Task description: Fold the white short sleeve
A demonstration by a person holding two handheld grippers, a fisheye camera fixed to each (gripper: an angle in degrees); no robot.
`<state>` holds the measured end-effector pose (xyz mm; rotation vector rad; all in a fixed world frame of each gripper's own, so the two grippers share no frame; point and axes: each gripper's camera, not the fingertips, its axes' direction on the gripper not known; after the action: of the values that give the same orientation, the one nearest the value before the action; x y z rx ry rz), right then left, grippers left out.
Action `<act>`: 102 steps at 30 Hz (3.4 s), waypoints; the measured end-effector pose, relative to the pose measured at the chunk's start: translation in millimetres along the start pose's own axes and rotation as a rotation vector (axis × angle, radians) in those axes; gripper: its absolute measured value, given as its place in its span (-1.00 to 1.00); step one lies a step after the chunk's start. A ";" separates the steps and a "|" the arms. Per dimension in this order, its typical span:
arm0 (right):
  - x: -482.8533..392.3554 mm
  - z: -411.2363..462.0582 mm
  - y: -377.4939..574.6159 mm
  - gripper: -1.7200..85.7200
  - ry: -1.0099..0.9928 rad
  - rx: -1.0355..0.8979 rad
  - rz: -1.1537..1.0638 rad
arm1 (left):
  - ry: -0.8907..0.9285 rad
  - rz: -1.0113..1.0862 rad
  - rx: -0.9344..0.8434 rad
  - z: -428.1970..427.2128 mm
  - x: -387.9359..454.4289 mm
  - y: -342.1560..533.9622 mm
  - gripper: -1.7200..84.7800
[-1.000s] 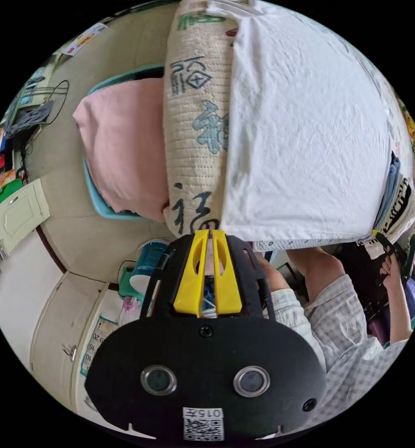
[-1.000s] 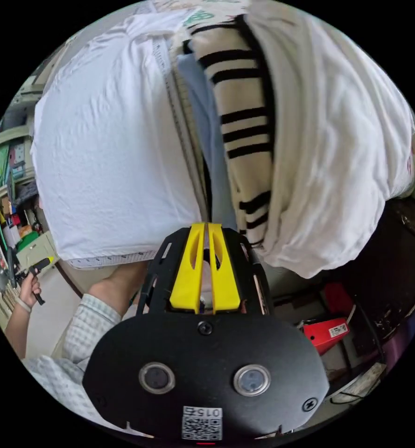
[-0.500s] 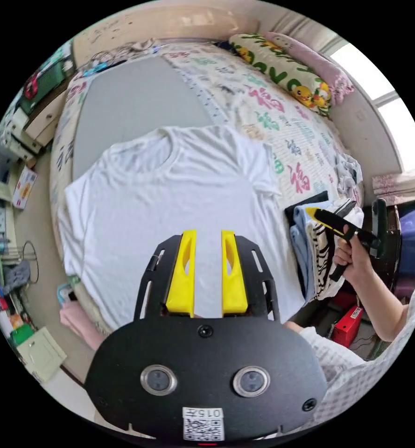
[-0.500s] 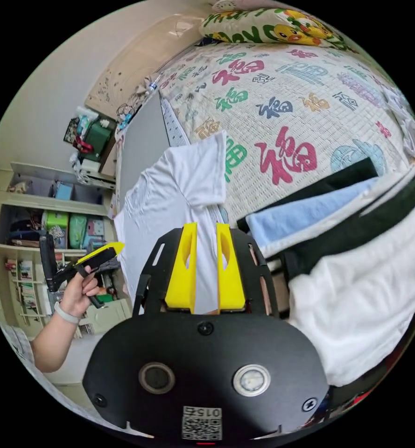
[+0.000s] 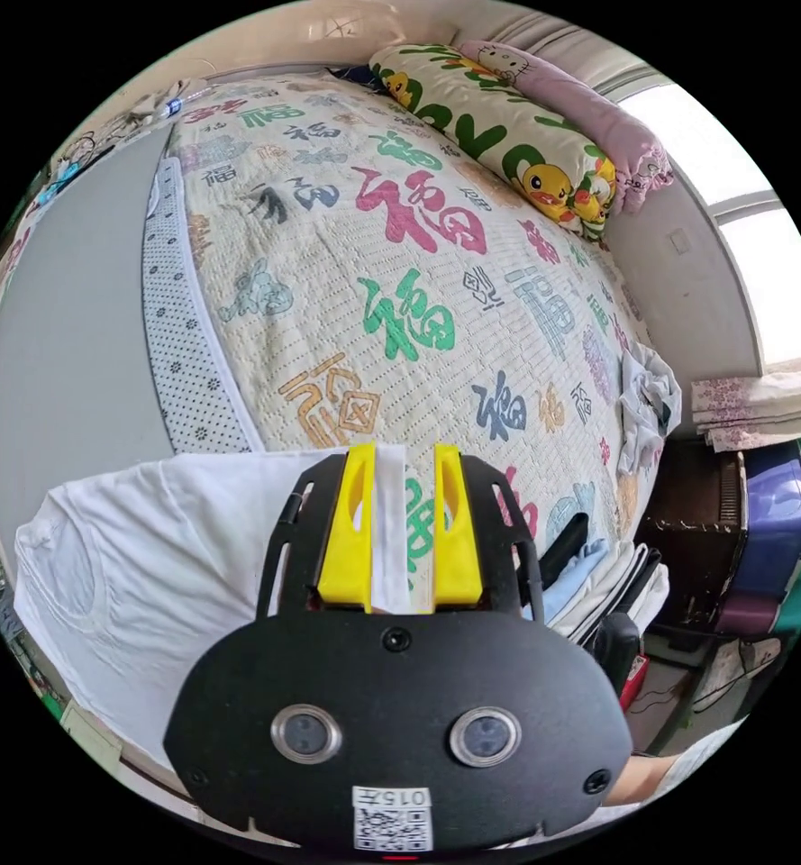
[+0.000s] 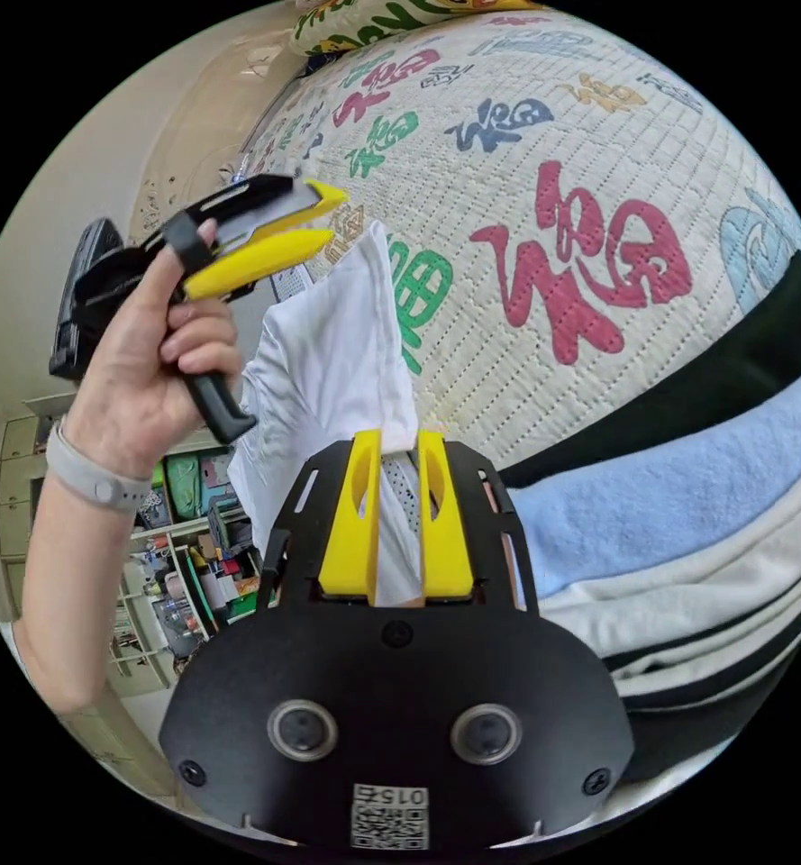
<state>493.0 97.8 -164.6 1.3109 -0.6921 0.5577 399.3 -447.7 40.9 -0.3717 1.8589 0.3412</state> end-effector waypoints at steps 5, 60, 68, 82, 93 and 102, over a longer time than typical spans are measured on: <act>6.6 2.0 -0.6 -0.82 0.025 0.019 -0.002 | -0.076 -0.021 -0.077 48.2 -5.3 -5.3 -0.78; -155.1 -94.5 14.0 -0.87 0.273 -0.123 -0.571 | -0.024 -0.161 0.184 1.5 -231.5 88.6 -0.88; -205.8 -142.7 40.7 -0.80 0.226 -0.135 -0.763 | -0.129 -0.105 0.185 -57.1 -203.0 115.1 -0.77; -310.4 -127.6 96.7 -0.93 0.367 -0.305 -0.889 | 0.001 -0.188 -0.026 -51.3 -175.7 184.8 -0.91; -404.3 -144.9 152.7 -0.97 0.551 -0.322 -0.974 | -0.207 -0.057 -0.021 -76.0 -78.1 177.2 -0.96; -469.0 -164.1 190.4 -0.97 0.659 -0.279 -0.976 | -0.728 0.465 -0.232 -35.7 82.4 172.7 -0.94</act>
<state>60.2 300.2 -398.6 0.9577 0.4171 0.0532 272.1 -312.6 -17.9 0.0488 1.1673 0.8859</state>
